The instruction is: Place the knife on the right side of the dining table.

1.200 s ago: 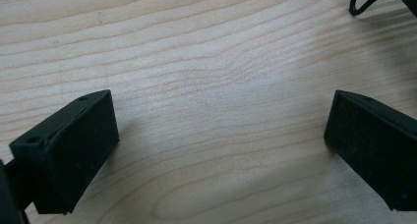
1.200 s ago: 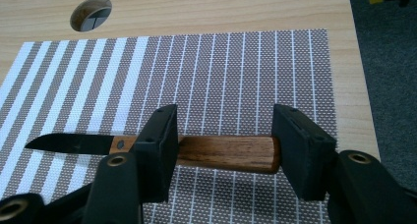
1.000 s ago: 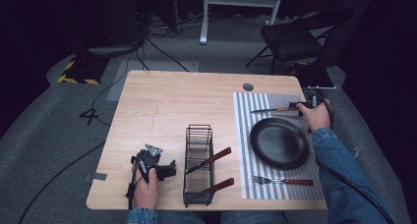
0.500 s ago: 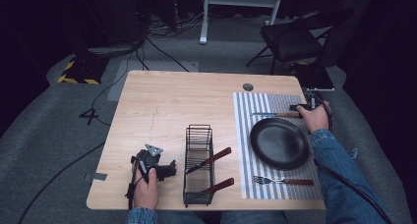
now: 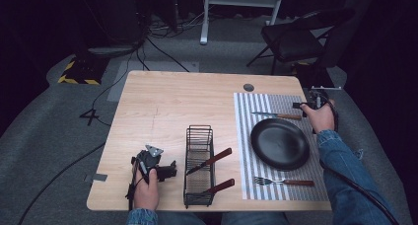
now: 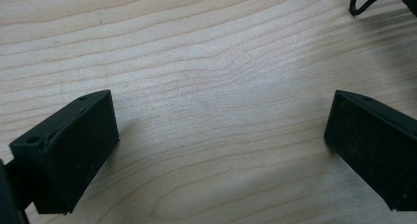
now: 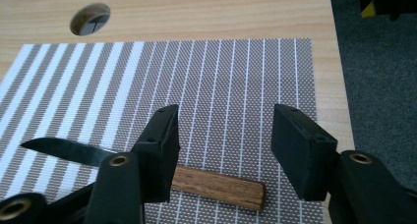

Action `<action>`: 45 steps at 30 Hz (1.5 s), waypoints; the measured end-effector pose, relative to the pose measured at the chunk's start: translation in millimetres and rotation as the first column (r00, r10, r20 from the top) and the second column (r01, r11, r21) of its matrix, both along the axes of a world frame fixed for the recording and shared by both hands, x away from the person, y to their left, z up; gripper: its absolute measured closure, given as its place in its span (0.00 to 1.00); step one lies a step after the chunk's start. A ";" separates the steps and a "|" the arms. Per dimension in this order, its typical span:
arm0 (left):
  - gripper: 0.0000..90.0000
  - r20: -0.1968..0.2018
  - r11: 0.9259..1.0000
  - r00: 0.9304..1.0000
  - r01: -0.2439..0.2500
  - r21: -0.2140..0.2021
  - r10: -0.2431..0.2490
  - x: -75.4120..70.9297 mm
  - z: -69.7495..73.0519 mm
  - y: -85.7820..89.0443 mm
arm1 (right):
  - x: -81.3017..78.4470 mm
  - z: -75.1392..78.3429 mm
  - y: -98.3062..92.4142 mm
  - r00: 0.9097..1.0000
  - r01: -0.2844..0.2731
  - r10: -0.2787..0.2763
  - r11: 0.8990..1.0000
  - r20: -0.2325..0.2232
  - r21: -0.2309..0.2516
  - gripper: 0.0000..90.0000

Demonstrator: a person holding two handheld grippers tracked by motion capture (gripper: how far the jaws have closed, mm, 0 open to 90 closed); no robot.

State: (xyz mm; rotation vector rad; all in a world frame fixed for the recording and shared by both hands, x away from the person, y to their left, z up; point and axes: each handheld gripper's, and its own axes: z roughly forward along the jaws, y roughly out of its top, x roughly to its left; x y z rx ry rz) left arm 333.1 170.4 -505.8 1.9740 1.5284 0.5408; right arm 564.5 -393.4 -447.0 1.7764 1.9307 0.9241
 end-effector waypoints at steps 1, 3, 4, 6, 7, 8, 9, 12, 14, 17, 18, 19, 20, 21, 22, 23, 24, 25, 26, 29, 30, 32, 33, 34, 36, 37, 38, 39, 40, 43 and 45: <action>0.00 0.000 1.000 1.000 0.000 0.000 0.000 0.0 0.0 0.0 | -0.7 2.6 0.4 1.000 0.000 0.000 1.000 0.002 0.003 0.50; 0.00 0.000 1.000 1.000 0.000 0.000 0.000 0.0 0.0 0.0 | -2.1 8.4 0.9 1.000 -0.013 0.013 1.000 0.014 0.001 0.50; 0.00 0.001 1.000 1.000 -0.001 -0.001 0.001 0.0 0.0 0.0 | -2.8 10.7 1.5 1.000 -0.016 0.016 1.000 0.016 0.003 0.49; 0.00 0.000 1.000 1.000 -0.001 0.000 0.001 0.0 0.0 -0.1 | -4.5 16.8 2.6 0.999 -0.032 0.032 0.999 0.030 -0.003 0.49; 0.00 0.000 1.000 1.000 -0.001 0.000 0.001 0.0 0.0 -0.1 | -5.7 20.2 3.4 0.999 -0.036 0.036 0.999 0.034 -0.001 0.49; 0.00 0.000 1.000 1.000 -0.001 -0.001 0.001 0.0 0.0 0.0 | -7.0 24.5 4.0 0.998 -0.045 0.045 0.999 0.043 -0.001 0.49; 0.00 0.000 1.000 1.000 -0.001 -0.001 0.001 0.0 0.0 0.0 | -7.8 27.0 4.3 0.998 -0.049 0.049 0.999 0.049 -0.001 0.49; 0.00 0.000 1.000 1.000 0.000 0.000 0.000 0.0 0.0 0.0 | -10.3 34.3 5.0 0.996 -0.061 0.061 0.998 0.062 0.001 0.49; 0.00 0.000 1.000 1.000 0.000 0.000 0.000 0.0 0.0 0.0 | -14.0 43.1 5.2 0.994 -0.076 0.076 0.997 0.078 -0.004 0.49; 0.00 -0.001 1.000 1.000 0.000 0.000 0.000 0.0 0.0 0.0 | -16.4 48.1 5.3 0.993 -0.084 0.084 0.996 0.087 -0.004 0.49; 0.00 -0.001 1.000 1.000 0.000 -0.001 0.000 0.0 0.1 0.0 | -20.1 54.2 5.0 0.991 -0.094 0.094 0.996 0.097 -0.004 0.48; 0.00 -0.001 1.000 1.000 0.000 0.000 0.000 0.0 0.1 0.0 | -20.1 54.2 5.0 0.991 -0.094 0.094 0.996 0.097 -0.004 0.48; 0.00 -0.001 1.000 1.000 -0.001 -0.001 0.001 0.0 0.0 -0.1 | -21.5 56.1 4.9 0.991 -0.096 0.095 0.995 0.098 -0.002 0.48; 0.00 0.000 1.000 1.000 -0.001 -0.002 0.001 0.0 0.0 -0.1 | -25.8 61.5 4.0 0.988 -0.105 0.105 0.994 0.109 0.000 0.48; 0.00 -0.001 1.000 1.000 0.000 -0.001 0.000 0.0 0.0 0.0 | -27.3 63.3 3.5 0.988 -0.109 0.109 0.994 0.113 -0.001 0.48; 0.00 -0.001 1.000 1.000 0.000 -0.001 0.000 0.0 0.0 0.0 | -27.3 63.3 3.5 0.988 -0.109 0.109 0.994 0.113 -0.001 0.48; 0.00 -0.001 1.000 1.000 0.000 -0.002 0.000 0.0 0.0 -0.1 | -29.5 65.6 2.8 0.987 -0.114 0.113 0.994 0.116 -0.003 0.48; 0.00 0.000 1.000 1.000 0.000 -0.002 0.000 0.0 0.0 -0.1 | -31.6 67.8 1.9 0.986 -0.117 0.117 0.993 0.120 -0.003 0.48; 0.00 0.000 1.000 1.000 -0.001 -0.001 0.001 0.0 0.0 -0.1 | -34.5 70.3 0.6 0.985 -0.123 0.122 0.992 0.125 -0.002 0.48; 0.00 0.000 1.000 1.000 0.000 0.000 0.000 0.0 0.0 0.0 | -46.5 77.7 -4.3 0.980 -0.149 0.148 0.989 0.135 0.000 0.48; 0.00 -0.001 1.000 1.000 0.000 0.000 0.000 0.0 0.0 0.0 | -49.1 79.0 -5.6 0.979 -0.155 0.154 0.988 0.137 -0.001 0.48; 0.00 -0.001 1.000 1.000 0.000 0.000 0.000 0.0 0.0 0.0 | -52.6 80.6 -7.5 0.977 -0.163 0.162 0.987 0.140 -0.002 0.47; 0.00 -0.001 1.000 1.000 0.000 -0.001 0.000 0.0 0.0 -0.1 | -57.3 82.6 -10.0 0.975 -0.172 0.170 0.985 0.144 -0.002 0.47; 0.00 0.000 1.000 1.000 0.000 0.000 0.000 0.0 0.0 0.0 | -61.2 84.3 -12.4 0.973 -0.177 0.175 0.984 0.150 -0.001 0.47; 0.00 0.000 1.000 1.000 0.000 0.000 0.000 0.0 0.0 0.0 | -72.6 88.8 -18.8 0.968 -0.192 0.186 0.981 0.167 0.017 0.47; 0.00 0.000 1.000 1.000 0.000 0.000 0.000 0.0 0.0 0.0 | -72.6 88.8 -18.8 0.968 -0.192 0.186 0.981 0.167 0.017 0.47; 0.00 0.000 1.000 1.000 0.000 0.000 0.000 0.0 0.0 0.0 | -76.8 90.1 -21.0 0.965 -0.199 0.193 0.980 0.175 0.022 0.47; 0.00 0.000 1.000 1.000 0.000 0.000 0.000 0.0 0.0 0.0 | -82.4 91.3 -23.1 0.962 -0.212 0.203 0.977 0.182 0.029 0.46; 0.00 0.000 1.000 1.000 0.000 0.000 0.000 0.0 0.0 0.0 | -90.7 92.4 -25.1 0.957 -0.235 0.225 0.971 0.185 0.035 0.46; 0.00 0.000 1.000 1.000 -0.001 0.000 0.001 0.0 0.1 0.0 | -102.6 93.1 -26.9 0.950 -0.261 0.250 0.965 0.190 0.034 0.45; 0.00 0.000 1.000 1.000 0.000 0.001 0.000 -0.1 0.1 0.0 | -113.7 92.7 -28.8 0.943 -0.280 0.267 0.959 0.197 0.040 0.45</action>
